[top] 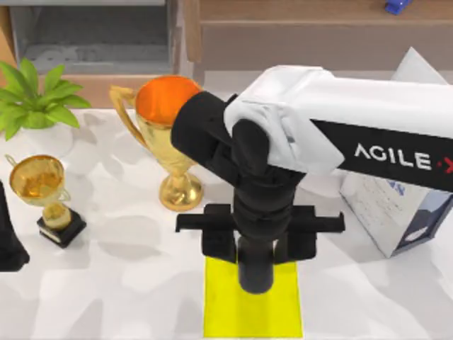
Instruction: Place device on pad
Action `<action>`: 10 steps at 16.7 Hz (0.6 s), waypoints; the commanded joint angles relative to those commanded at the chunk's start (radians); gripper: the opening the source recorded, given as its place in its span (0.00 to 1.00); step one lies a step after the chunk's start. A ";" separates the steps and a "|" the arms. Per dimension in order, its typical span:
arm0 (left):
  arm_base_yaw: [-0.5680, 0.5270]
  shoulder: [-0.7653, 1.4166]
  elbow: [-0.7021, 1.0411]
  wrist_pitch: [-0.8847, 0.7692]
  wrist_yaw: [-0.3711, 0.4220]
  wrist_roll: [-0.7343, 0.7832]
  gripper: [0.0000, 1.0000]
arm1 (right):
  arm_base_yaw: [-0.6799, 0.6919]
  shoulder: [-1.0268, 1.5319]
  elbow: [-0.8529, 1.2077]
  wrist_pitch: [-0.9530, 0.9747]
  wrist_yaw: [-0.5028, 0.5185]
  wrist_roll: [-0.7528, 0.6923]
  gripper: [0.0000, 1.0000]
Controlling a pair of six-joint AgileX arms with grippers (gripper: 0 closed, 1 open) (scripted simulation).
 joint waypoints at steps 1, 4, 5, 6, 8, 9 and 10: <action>0.000 0.000 0.000 0.000 0.000 0.000 1.00 | 0.000 0.000 0.000 0.000 0.000 0.000 0.00; 0.000 0.000 0.000 0.000 0.000 0.000 1.00 | -0.005 -0.002 -0.003 0.004 -0.002 0.000 0.00; 0.000 0.000 0.000 0.000 0.000 0.000 1.00 | -0.005 0.000 -0.009 0.012 -0.002 0.000 0.00; 0.000 0.000 0.000 0.000 0.000 0.000 1.00 | -0.005 0.003 -0.015 0.022 -0.002 0.000 0.00; 0.000 0.000 0.000 0.000 0.000 0.000 1.00 | -0.004 0.009 -0.027 0.039 -0.001 0.001 0.00; 0.000 0.000 0.000 0.000 0.000 0.000 1.00 | -0.003 0.012 -0.033 0.047 -0.001 0.001 0.00; 0.000 0.000 0.000 0.000 0.000 0.000 1.00 | -0.002 0.015 -0.039 0.056 -0.002 0.000 0.00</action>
